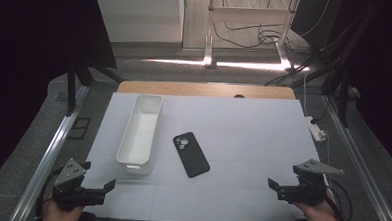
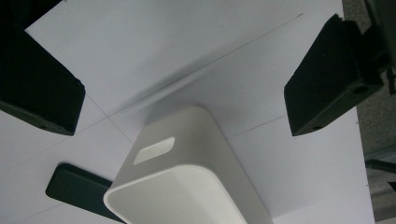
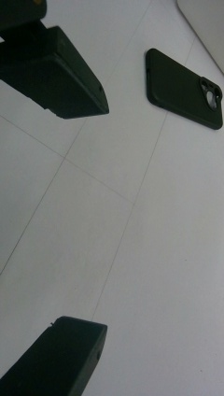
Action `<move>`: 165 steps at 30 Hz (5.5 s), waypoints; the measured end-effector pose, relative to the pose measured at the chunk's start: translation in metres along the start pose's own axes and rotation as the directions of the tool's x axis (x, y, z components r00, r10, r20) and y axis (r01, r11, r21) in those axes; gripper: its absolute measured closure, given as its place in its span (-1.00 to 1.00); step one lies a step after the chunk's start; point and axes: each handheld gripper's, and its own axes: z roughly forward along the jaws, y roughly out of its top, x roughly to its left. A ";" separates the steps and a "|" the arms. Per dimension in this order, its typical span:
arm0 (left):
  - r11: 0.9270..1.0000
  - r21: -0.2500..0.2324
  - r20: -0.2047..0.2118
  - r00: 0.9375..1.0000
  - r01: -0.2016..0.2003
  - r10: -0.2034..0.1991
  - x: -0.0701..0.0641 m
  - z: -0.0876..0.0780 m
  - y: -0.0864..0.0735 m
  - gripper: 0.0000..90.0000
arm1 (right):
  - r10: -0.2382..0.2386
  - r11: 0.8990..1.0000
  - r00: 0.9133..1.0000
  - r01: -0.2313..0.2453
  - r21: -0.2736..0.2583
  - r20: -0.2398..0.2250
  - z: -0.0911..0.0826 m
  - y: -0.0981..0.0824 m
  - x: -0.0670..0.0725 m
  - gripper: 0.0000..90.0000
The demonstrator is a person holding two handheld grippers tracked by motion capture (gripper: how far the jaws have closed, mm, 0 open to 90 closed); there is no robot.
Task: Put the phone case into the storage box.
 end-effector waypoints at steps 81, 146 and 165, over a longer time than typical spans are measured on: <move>1.000 0.010 0.032 0.999 -0.020 0.020 -0.003 0.002 0.000 -0.97 | -0.152 0.983 0.980 0.164 0.087 -0.129 0.046 0.044 0.022 -1.00; 1.000 0.007 0.053 0.998 -0.025 0.025 -0.001 0.002 0.000 -0.97 | -0.259 0.927 0.902 0.333 0.174 -0.345 0.153 0.112 0.105 -1.00; 1.000 0.005 0.059 0.998 -0.024 0.024 -0.001 0.002 -0.001 -0.97 | -0.306 0.898 0.893 0.386 0.212 -0.330 0.182 0.121 0.132 -1.00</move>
